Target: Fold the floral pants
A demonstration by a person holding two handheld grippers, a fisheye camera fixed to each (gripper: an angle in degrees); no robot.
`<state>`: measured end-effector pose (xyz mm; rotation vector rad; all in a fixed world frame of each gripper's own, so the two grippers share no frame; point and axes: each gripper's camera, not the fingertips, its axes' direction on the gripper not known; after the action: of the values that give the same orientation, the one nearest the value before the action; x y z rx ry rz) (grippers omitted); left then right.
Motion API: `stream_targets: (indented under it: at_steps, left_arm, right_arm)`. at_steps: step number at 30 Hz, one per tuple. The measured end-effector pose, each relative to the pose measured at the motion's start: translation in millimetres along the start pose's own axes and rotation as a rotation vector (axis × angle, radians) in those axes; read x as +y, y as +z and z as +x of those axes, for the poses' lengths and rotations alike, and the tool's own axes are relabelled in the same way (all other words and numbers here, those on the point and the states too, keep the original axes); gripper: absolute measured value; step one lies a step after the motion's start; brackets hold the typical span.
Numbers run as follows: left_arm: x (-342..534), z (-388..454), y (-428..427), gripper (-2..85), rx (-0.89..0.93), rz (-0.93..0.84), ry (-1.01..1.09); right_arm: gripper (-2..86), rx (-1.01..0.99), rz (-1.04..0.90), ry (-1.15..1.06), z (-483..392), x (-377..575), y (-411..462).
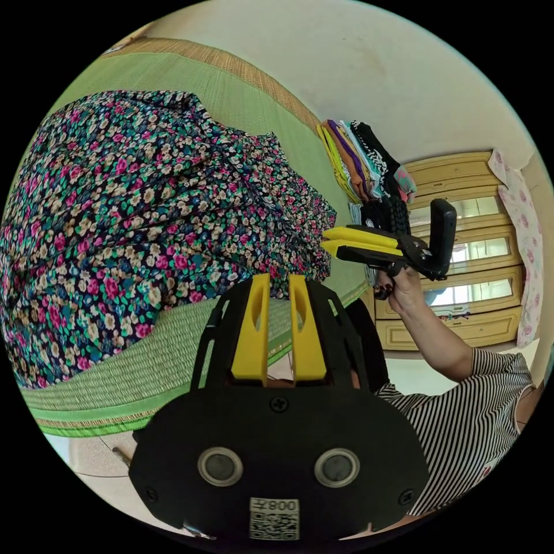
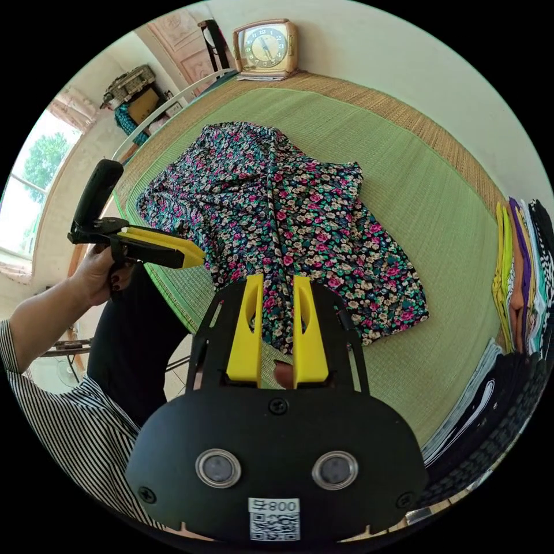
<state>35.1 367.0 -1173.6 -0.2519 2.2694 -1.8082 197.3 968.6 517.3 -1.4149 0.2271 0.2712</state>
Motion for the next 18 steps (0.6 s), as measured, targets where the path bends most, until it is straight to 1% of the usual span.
stream_targets:
  at_steps: [3, 4, 7, 9, 12, 14, 18]
  left_arm:
    - [-14.0, -2.8, 11.2, 3.9, -0.072, -0.048, -0.021]
    - [-16.1, -3.8, 13.6, 3.3, -0.084, -0.059, -0.027]
    - [-23.6, -7.0, 25.2, 1.4, -0.118, -0.107, -0.038]
    - [-27.8, -9.2, 28.1, 0.7, -0.085, -0.092, -0.046]
    - [-33.4, -9.7, 31.0, 0.4, -0.071, -0.094, -0.035]
    - [-36.4, -8.2, 31.9, 0.4, -0.086, -0.096, -0.019]
    - [-42.4, -7.4, 33.9, 0.7, -0.090, -0.103, -0.008]
  right_arm:
    - [6.4, 0.060, -0.054, -0.031, -4.4, -8.2, 18.0]
    - [3.8, 0.078, -0.089, -0.028, -1.7, -9.7, 25.7]
    - [1.0, 0.055, -0.103, 0.003, 13.4, -4.9, 27.2]
    - [0.4, 0.014, -0.061, 0.036, 27.3, 3.7, 15.2]
    - [0.0, -0.085, 0.061, 0.146, 58.5, 30.5, -17.5]
    - [-0.1, -0.189, 0.177, 0.241, 84.8, 62.2, -42.9]
    - [0.0, -0.258, 0.258, 0.346, 115.1, 105.2, -61.6]
